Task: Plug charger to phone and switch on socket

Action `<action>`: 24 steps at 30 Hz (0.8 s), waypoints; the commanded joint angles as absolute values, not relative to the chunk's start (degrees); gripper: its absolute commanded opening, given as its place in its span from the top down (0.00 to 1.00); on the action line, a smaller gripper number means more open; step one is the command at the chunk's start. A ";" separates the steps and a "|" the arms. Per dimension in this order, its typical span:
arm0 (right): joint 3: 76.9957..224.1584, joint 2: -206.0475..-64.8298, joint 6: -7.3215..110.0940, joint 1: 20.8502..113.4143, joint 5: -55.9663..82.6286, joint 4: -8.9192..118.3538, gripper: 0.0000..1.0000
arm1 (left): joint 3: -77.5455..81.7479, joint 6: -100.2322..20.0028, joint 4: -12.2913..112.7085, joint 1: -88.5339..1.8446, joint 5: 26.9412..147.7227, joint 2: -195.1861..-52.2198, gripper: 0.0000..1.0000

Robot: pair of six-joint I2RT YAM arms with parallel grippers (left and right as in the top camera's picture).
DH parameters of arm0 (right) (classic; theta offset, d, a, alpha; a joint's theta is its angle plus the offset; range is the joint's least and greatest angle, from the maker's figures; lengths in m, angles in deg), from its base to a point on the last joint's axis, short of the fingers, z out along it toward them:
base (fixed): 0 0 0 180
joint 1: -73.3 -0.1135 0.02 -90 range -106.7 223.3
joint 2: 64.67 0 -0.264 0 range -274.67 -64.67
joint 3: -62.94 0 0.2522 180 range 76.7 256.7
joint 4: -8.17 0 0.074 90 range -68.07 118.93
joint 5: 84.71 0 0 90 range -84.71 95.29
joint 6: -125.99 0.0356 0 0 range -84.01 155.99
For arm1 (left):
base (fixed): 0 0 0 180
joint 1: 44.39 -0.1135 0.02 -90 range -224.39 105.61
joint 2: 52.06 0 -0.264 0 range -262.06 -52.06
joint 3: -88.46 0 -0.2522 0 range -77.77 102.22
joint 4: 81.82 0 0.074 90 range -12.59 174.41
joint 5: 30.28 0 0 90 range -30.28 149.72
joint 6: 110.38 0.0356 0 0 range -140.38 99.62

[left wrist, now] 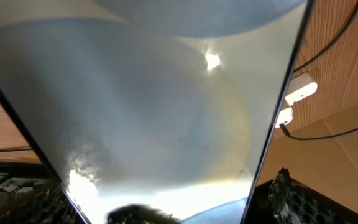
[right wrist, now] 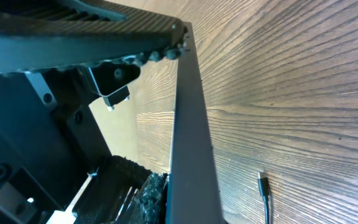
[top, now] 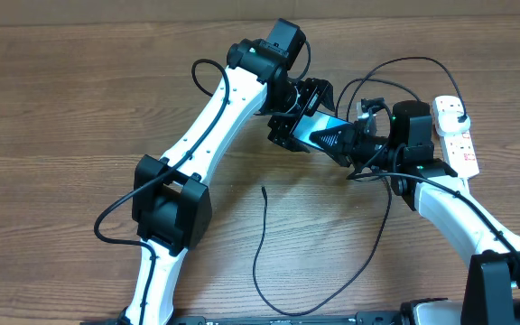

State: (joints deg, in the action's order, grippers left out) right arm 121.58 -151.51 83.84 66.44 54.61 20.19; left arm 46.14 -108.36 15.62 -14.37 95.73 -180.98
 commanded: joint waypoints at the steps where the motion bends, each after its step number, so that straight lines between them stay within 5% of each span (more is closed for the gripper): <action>1: 122.50 -151.32 83.80 66.23 56.29 19.36 0.89 | 47.26 -105.52 15.40 -14.88 96.66 -180.63 0.00; 12: 122.52 -151.32 84.52 66.29 54.78 18.36 0.92 | 47.28 -93.43 13.48 -20.12 96.82 -180.61 0.00; 24: 122.52 -151.32 98.93 66.29 53.21 5.57 0.96 | 47.39 -81.89 14.75 -25.61 98.57 -177.92 0.00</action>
